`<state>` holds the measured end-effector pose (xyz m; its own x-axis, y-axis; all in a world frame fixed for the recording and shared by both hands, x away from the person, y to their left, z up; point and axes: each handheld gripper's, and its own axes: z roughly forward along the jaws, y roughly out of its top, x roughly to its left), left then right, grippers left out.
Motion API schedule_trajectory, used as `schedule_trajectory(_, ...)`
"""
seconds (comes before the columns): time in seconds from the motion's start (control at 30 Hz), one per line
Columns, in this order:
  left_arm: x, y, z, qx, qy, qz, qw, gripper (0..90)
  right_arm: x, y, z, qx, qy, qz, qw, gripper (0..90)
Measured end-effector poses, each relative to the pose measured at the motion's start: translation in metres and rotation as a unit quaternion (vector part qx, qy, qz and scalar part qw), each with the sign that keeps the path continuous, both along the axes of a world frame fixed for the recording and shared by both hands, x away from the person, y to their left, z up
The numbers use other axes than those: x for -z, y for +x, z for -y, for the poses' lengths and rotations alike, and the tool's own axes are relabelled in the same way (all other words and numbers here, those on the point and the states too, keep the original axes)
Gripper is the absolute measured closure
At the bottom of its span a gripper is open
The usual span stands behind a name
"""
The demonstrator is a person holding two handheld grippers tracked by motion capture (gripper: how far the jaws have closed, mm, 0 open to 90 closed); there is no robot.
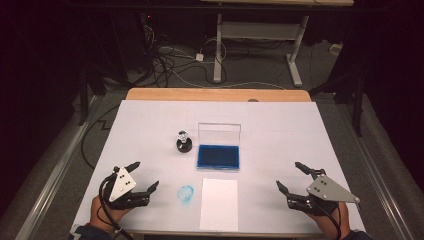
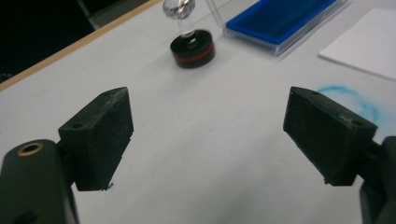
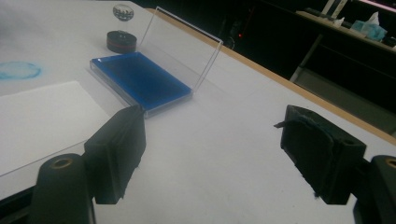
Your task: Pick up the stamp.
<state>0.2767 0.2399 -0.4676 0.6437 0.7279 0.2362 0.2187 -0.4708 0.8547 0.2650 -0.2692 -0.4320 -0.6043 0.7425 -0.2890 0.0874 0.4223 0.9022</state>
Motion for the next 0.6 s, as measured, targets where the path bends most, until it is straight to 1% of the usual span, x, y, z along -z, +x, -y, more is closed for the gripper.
schedule_trajectory(0.03, 0.001, 0.001, 0.001, 0.004, 0.005, -0.006, 1.0000, 15.6, 0.001, 0.001, 0.000, -0.002, 0.000, -0.002, 1.0000, 22.6)
schedule_trajectory(0.07, 0.001, 0.001, 0.001, 0.004, 0.005, -0.006, 1.0000, 16.4, 0.002, 0.001, 0.000, -0.002, -0.001, -0.004, 1.0000, 22.5)
schedule_trajectory(0.1, 0.004, 0.001, 0.002, 0.009, 0.017, -0.011, 0.9997, 16.3, 0.002, 0.002, 0.000, -0.004, -0.002, -0.006, 1.0000, 22.5)
schedule_trajectory(0.13, 0.005, 0.001, 0.001, 0.009, 0.016, -0.017, 0.9997, 16.3, 0.003, 0.003, 0.000, -0.003, -0.002, -0.008, 1.0000, 22.5)
schedule_trajectory(0.17, 0.005, 0.001, 0.001, 0.009, 0.016, -0.017, 0.9997, 16.3, 0.003, 0.005, 0.000, -0.003, -0.001, -0.010, 0.9999, 22.3)
schedule_trajectory(0.2, 0.005, 0.001, -0.001, 0.009, 0.010, -0.019, 0.9997, 16.3, 0.003, 0.006, 0.000, -0.004, 0.001, -0.013, 0.9999, 22.3)
schedule_trajectory(0.23, 0.005, 0.000, -0.004, 0.004, 0.005, -0.017, 0.9998, 16.3, 0.003, 0.007, 0.000, -0.005, 0.003, -0.016, 0.9999, 22.3)
schedule_trajectory(0.27, 0.004, 0.000, -0.005, 0.003, 0.003, -0.018, 0.9998, 16.3, 0.004, 0.008, 0.000, -0.006, 0.002, -0.016, 0.9998, 22.3)
schedule_trajectory(0.3, 0.004, -0.001, -0.006, -0.001, 0.001, -0.025, 0.9997, 16.3, 0.004, 0.009, -0.001, -0.007, -0.002, -0.018, 0.9998, 22.3)
schedule_trajectory(0.4, 0.003, -0.001, -0.008, -0.002, 0.002, -0.033, 0.9995, 16.5, 0.005, 0.012, -0.002, -0.010, -0.005, -0.023, 0.9997, 22.3)
schedule_trajectory(0.43, 0.002, 0.000, -0.008, -0.004, 0.006, -0.036, 0.9993, 16.8, 0.005, 0.012, -0.003, -0.012, -0.006, -0.025, 0.9996, 22.3)
schedule_trajectory(0.47, 0.000, 0.002, -0.008, 0.003, 0.005, -0.042, 0.9991, 16.8, 0.005, 0.012, -0.003, -0.013, -0.008, -0.028, 0.9995, 22.3)
schedule_trajectory(0.5, -0.002, 0.004, -0.009, 0.010, 0.013, -0.045, 0.9988, 18.0, 0.006, 0.012, -0.004, -0.016, -0.012, -0.029, 0.9994, 22.3)
schedule_trajectory(0.53, -0.002, 0.004, -0.009, 0.010, 0.013, -0.045, 0.9988, 20.4, 0.006, 0.011, -0.004, -0.016, -0.013, -0.032, 0.9993, 22.3)
schedule_trajectory(0.57, -0.007, 0.011, -0.009, 0.014, 0.016, -0.053, 0.9984, 20.5, 0.006, 0.012, -0.005, -0.019, -0.015, -0.034, 0.9992, 22.3)
schedule_trajectory(0.6, -0.009, 0.014, -0.008, 0.014, 0.019, -0.053, 0.9983, 20.5, 0.006, 0.012, -0.005, -0.019, -0.015, -0.033, 0.9991, 22.3)
